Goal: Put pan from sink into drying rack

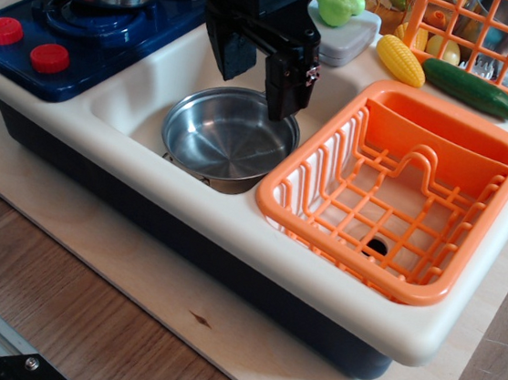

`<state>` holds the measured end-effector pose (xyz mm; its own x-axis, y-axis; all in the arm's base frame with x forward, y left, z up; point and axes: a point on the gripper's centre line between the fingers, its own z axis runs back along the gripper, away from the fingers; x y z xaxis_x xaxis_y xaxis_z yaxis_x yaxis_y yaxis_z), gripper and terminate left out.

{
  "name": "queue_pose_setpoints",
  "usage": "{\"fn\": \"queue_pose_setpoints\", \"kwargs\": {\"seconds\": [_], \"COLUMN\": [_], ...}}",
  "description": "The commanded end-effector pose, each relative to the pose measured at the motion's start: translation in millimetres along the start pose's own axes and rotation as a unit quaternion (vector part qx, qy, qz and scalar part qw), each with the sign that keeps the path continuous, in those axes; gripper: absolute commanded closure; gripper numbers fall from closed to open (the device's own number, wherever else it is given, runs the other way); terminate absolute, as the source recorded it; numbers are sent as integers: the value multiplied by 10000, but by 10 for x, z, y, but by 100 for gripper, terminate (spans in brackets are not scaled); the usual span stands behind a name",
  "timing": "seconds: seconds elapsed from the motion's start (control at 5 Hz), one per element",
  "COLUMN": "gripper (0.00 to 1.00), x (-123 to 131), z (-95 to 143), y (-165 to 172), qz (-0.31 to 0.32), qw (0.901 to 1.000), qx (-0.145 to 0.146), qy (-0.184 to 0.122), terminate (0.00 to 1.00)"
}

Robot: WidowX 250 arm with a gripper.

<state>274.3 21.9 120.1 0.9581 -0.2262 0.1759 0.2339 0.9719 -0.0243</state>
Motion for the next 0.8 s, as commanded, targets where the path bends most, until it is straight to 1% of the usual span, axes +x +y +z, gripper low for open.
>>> {"fn": "queue_pose_setpoints", "kwargs": {"seconds": [0.0,0.2,0.4,0.6], "gripper": [0,0,0,0], "x": [0,54,75,74], "z": [0,-83,-137,-182], "y": [0,137,248,351], "qz": [0,-555,-1034,-1376], "qw": [10000,9983,9945,9904], "qx": [0,-162,-154,116], "qy": [0,-57,33,-13], "terminate": [0,0,0,0]}}
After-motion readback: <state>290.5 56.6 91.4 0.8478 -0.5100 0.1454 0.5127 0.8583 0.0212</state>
